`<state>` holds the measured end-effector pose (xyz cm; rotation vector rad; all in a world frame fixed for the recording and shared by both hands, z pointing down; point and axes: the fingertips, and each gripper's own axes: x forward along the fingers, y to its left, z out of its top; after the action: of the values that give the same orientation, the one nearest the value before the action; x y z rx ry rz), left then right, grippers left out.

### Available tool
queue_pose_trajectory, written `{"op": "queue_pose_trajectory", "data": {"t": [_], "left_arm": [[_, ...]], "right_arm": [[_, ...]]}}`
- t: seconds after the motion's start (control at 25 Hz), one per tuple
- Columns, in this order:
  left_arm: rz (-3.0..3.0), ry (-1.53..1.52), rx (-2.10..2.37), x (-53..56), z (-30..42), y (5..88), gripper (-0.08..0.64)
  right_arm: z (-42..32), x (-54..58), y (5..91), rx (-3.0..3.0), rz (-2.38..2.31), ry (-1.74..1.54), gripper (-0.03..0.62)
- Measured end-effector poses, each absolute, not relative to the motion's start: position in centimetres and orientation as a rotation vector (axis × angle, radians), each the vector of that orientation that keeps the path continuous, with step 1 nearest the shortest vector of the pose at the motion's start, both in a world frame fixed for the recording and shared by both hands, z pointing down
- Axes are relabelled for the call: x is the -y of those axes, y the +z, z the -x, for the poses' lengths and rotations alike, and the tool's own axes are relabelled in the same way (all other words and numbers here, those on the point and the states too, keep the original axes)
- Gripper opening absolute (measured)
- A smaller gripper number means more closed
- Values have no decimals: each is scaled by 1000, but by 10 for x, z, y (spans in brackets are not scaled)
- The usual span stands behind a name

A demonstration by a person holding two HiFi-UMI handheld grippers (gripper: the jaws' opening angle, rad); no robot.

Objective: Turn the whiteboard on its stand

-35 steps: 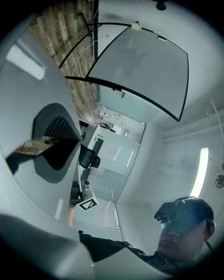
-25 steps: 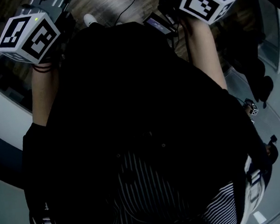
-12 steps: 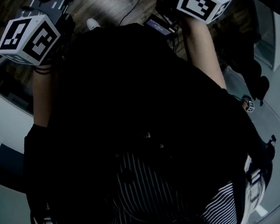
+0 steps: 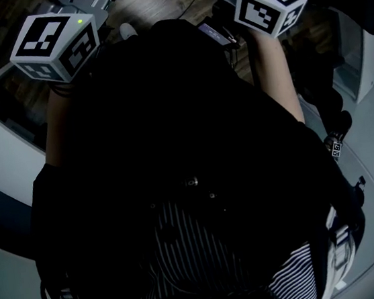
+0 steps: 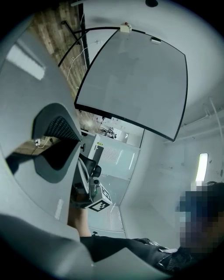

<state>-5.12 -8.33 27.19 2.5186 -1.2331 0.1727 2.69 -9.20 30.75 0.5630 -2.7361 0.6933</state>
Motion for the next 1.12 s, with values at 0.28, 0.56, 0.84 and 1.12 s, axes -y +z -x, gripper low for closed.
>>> {"op": "queue_pose_trajectory", "data": {"t": [0.28, 0.56, 0.84, 1.12], "left_arm": [[-2500, 120, 1249, 74, 56, 269, 3], [-2543, 143, 1295, 70, 58, 246, 3], [-2544, 141, 1273, 75, 54, 251, 3], [-2516, 168, 1056, 80, 31, 279, 3]], "right_arm": [[-23, 97, 300, 2770, -548, 701, 0], [-17, 90, 292, 2789, -488, 688, 0], [-15, 96, 293, 2796, -464, 670, 0], [-34, 87, 322, 2716, -601, 843, 0]]}}
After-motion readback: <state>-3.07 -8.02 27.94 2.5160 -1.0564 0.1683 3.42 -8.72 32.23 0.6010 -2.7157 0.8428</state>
